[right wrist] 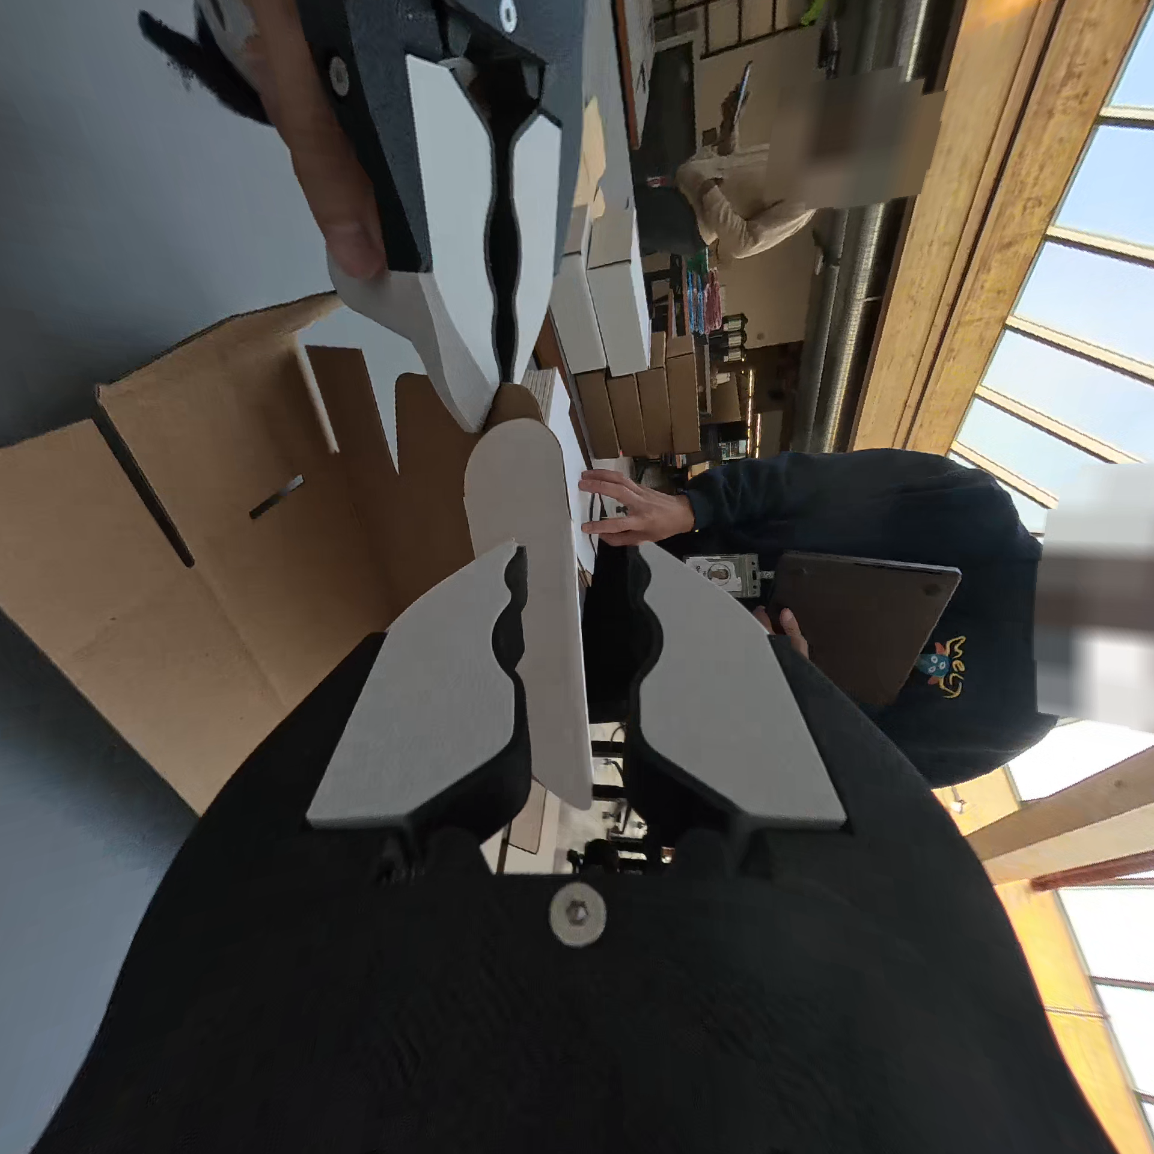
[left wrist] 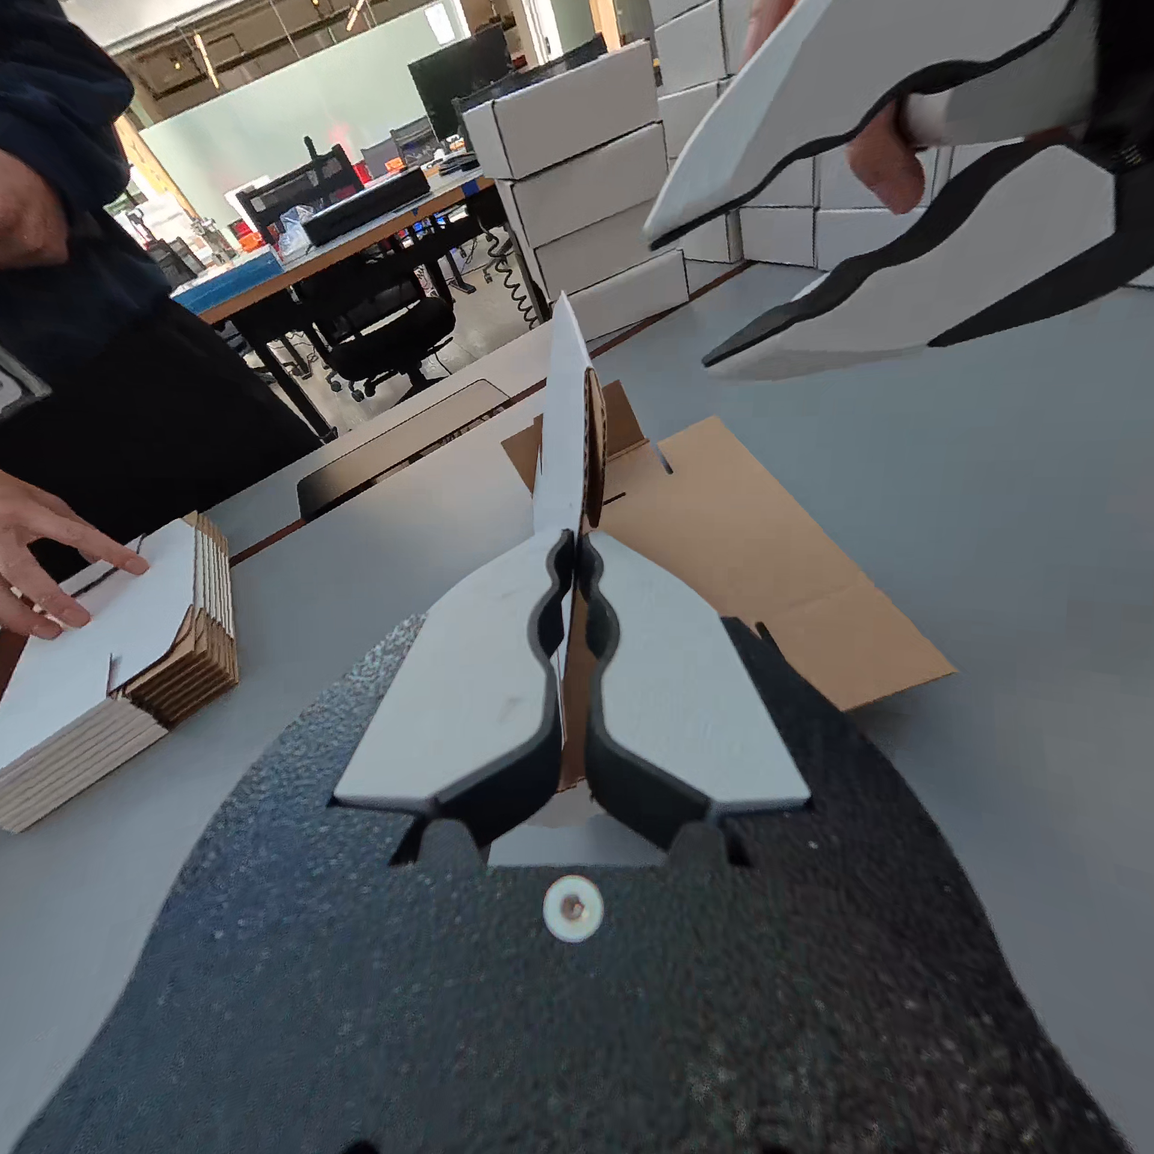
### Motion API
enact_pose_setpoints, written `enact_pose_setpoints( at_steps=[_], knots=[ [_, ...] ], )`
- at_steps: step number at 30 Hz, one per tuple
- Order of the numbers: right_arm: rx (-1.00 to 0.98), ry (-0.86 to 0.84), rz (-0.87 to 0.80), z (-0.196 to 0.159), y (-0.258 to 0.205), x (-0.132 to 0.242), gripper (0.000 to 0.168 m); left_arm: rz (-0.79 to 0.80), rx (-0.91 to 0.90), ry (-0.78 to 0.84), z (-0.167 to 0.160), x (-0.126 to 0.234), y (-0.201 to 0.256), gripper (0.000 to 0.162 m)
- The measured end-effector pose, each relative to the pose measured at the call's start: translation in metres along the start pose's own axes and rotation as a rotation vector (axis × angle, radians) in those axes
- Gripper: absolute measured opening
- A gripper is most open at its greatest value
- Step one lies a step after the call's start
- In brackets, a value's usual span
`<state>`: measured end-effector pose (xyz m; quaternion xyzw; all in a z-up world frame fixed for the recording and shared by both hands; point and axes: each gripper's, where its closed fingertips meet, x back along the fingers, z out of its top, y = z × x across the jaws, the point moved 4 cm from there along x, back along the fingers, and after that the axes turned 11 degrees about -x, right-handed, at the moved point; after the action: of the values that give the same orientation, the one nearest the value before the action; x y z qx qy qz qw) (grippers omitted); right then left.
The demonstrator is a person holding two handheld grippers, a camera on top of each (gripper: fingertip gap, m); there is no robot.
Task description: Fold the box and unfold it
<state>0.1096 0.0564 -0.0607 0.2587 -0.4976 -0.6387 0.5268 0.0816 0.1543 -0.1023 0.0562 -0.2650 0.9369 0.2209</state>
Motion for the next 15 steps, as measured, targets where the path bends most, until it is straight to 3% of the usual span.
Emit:
enact_pose_setpoints(
  at_steps=[3, 6, 10, 13, 15],
  knots=[
    [-0.154, 0.017, 0.048, -0.014, -0.001, 0.001, 0.000, 0.043, 0.153, 0.003, -0.008, 0.001, -0.016, 0.002],
    [-0.277, -0.147, 0.253, -0.050, -0.038, -0.021, 0.000, 0.057, 0.285, 0.008, -0.015, 0.002, -0.022, 0.001],
    [-0.284, -0.385, 0.396, -0.099, -0.076, -0.036, 0.000, 0.118, 0.426, -0.004, -0.028, 0.006, -0.036, 0.001],
    [-0.339, -0.485, 0.575, -0.116, -0.102, -0.035, 0.000, 0.108, 0.592, -0.014, -0.043, 0.009, -0.048, 0.001],
    [-0.361, -0.472, 0.582, -0.117, -0.102, -0.037, 0.000, 0.116, 0.687, -0.020, -0.055, 0.011, -0.057, 0.002]
  ],
)
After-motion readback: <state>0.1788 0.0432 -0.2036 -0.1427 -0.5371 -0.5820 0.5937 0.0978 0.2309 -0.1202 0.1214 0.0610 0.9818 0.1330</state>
